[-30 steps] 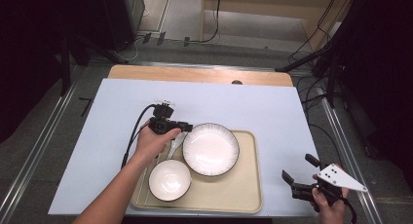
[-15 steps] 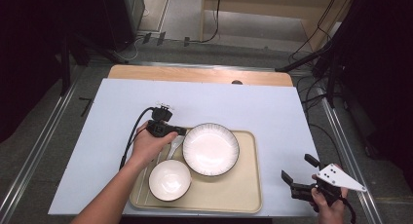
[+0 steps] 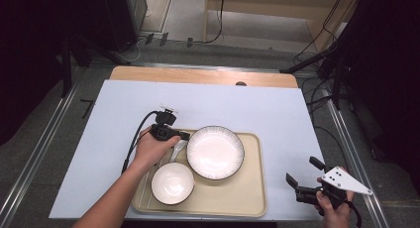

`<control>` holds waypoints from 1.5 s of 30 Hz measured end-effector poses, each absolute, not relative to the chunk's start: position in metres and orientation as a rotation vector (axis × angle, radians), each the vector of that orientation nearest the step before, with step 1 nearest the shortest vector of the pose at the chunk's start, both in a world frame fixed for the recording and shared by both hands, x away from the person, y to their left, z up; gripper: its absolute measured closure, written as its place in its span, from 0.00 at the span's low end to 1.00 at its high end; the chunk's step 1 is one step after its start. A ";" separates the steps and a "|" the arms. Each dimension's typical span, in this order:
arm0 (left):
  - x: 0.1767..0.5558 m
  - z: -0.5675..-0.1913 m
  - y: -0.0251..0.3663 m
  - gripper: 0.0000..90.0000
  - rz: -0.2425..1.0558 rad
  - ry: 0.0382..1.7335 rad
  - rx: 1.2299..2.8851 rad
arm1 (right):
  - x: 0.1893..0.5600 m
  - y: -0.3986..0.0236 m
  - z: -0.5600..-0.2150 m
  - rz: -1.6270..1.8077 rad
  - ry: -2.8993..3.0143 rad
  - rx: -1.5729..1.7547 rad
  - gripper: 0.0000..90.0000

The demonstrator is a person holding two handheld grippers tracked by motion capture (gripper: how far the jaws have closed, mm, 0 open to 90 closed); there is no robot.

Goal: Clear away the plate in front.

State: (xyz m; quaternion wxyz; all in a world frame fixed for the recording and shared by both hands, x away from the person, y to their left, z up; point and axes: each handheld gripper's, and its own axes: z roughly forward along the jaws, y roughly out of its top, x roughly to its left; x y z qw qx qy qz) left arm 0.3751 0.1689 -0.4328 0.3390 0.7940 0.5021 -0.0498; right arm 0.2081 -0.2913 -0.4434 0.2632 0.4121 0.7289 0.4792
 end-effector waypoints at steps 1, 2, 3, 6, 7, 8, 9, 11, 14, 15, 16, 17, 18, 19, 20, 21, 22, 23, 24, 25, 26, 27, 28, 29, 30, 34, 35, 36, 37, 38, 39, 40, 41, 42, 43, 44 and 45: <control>0.376 -0.433 0.168 1.00 -0.131 1.307 2.067 | 0.208 -0.291 -0.443 1.296 1.971 1.115 0.03; 0.376 -0.434 0.168 1.00 -0.132 1.307 2.062 | 0.208 -0.291 -0.443 1.296 1.971 1.115 0.03; 0.376 -0.434 0.167 1.00 -0.133 1.313 2.056 | 0.208 -0.291 -0.443 1.295 1.971 1.117 0.03; 0.377 -0.435 0.167 1.00 -0.140 1.317 2.048 | 0.208 -0.291 -0.443 1.294 1.970 1.114 0.03; 0.377 -0.435 0.167 1.00 -0.140 1.309 2.056 | 0.208 -0.292 -0.443 1.295 1.970 1.114 0.03; 0.377 -0.435 0.166 1.00 -0.141 1.307 2.058 | 0.208 -0.292 -0.443 1.296 1.969 1.114 0.03; 0.377 -0.435 0.166 1.00 -0.144 1.308 2.054 | 0.208 -0.292 -0.443 1.296 1.968 1.114 0.03; 0.377 -0.436 0.166 1.00 -0.145 1.307 2.053 | 0.208 -0.292 -0.443 1.298 1.967 1.115 0.03; 0.378 -0.436 0.167 0.98 -0.134 1.302 2.035 | 0.208 -0.292 -0.443 1.297 1.965 1.115 0.03; 0.377 -0.434 0.169 0.94 -0.129 1.302 2.014 | 0.207 -0.292 -0.443 1.297 1.966 1.116 0.03; 0.377 -0.433 0.171 0.87 -0.138 1.295 1.989 | 0.207 -0.292 -0.443 1.298 1.965 1.117 0.03; 0.375 -0.431 0.173 0.81 -0.140 1.273 1.968 | 0.207 -0.293 -0.443 1.296 1.965 1.114 0.03; 0.373 -0.428 0.174 0.75 -0.114 1.266 1.960 | 0.207 -0.293 -0.443 1.296 1.967 1.113 0.03; 0.372 -0.426 0.174 0.66 -0.089 1.262 1.966 | 0.207 -0.293 -0.443 1.296 1.966 1.118 0.03; 0.371 -0.424 0.175 0.60 -0.082 1.259 1.963 | 0.207 -0.293 -0.443 1.296 1.965 1.118 0.03; 0.370 -0.422 0.176 0.53 -0.066 1.258 1.959 | 0.207 -0.293 -0.443 1.297 1.965 1.119 0.03; 0.369 -0.420 0.178 0.45 -0.042 1.257 1.956 | 0.207 -0.293 -0.443 1.297 1.965 1.120 0.03; 0.369 -0.418 0.180 0.37 -0.027 1.255 1.944 | 0.208 -0.293 -0.443 1.298 1.965 1.117 0.03; 0.368 -0.417 0.183 0.28 -0.021 1.243 1.927 | 0.208 -0.293 -0.443 1.296 1.965 1.117 0.03; 0.367 -0.415 0.186 0.22 -0.011 1.243 1.910 | 0.208 -0.293 -0.443 1.297 1.966 1.114 0.03; 0.366 -0.413 0.189 0.13 0.001 1.224 1.898 | 0.208 -0.292 -0.443 1.297 1.967 1.115 0.03; 0.365 -0.412 0.193 0.04 -0.022 1.181 1.879 | 0.208 -0.292 -0.443 1.298 1.966 1.114 0.03; 0.363 -0.411 0.196 0.00 -0.015 1.178 1.853 | 0.208 -0.292 -0.443 1.296 1.968 1.112 0.03; 0.361 -0.409 0.199 0.00 0.009 1.189 1.833 | 0.207 -0.292 -0.443 1.296 1.968 1.113 0.03; 0.359 -0.407 0.203 0.00 0.020 1.189 1.821 | 0.207 -0.293 -0.443 1.296 1.965 1.113 0.03; 0.352 -0.403 0.215 0.00 0.059 1.198 1.776 | 0.206 -0.294 -0.443 1.295 1.964 1.120 0.03; 0.350 -0.402 0.218 0.00 0.067 1.203 1.772 | 0.206 -0.294 -0.443 1.296 1.964 1.125 0.03; 0.348 -0.402 0.220 0.00 0.091 1.207 1.771 | 0.207 -0.294 -0.443 1.297 1.964 1.123 0.03; 0.346 -0.402 0.223 0.00 0.100 1.203 1.771 | 0.207 -0.294 -0.443 1.296 1.963 1.123 0.03; 0.345 -0.402 0.225 0.00 0.108 1.200 1.773 | 0.207 -0.294 -0.443 1.296 1.963 1.120 0.03; 0.343 -0.402 0.227 0.00 0.125 1.199 1.772 | 0.207 -0.293 -0.443 1.295 1.964 1.122 0.03; 0.340 -0.402 0.230 0.00 0.135 1.195 1.771 | 0.207 -0.293 -0.443 1.294 1.965 1.118 0.03; 0.339 -0.402 0.232 0.00 0.135 1.190 1.768 | 0.207 -0.292 -0.443 1.293 1.967 1.117 0.03; 0.336 -0.401 0.235 0.00 0.145 1.188 1.760 | 0.207 -0.292 -0.444 1.293 1.968 1.118 0.03; 0.335 -0.400 0.237 0.00 0.148 1.185 1.759 | 0.207 -0.292 -0.444 1.291 1.968 1.119 0.03; 0.334 -0.400 0.239 0.00 0.134 1.182 1.747 | 0.207 -0.293 -0.444 1.290 1.968 1.119 0.03; 0.332 -0.399 0.242 0.00 0.133 1.183 1.737 | 0.207 -0.293 -0.444 1.290 1.967 1.123 0.03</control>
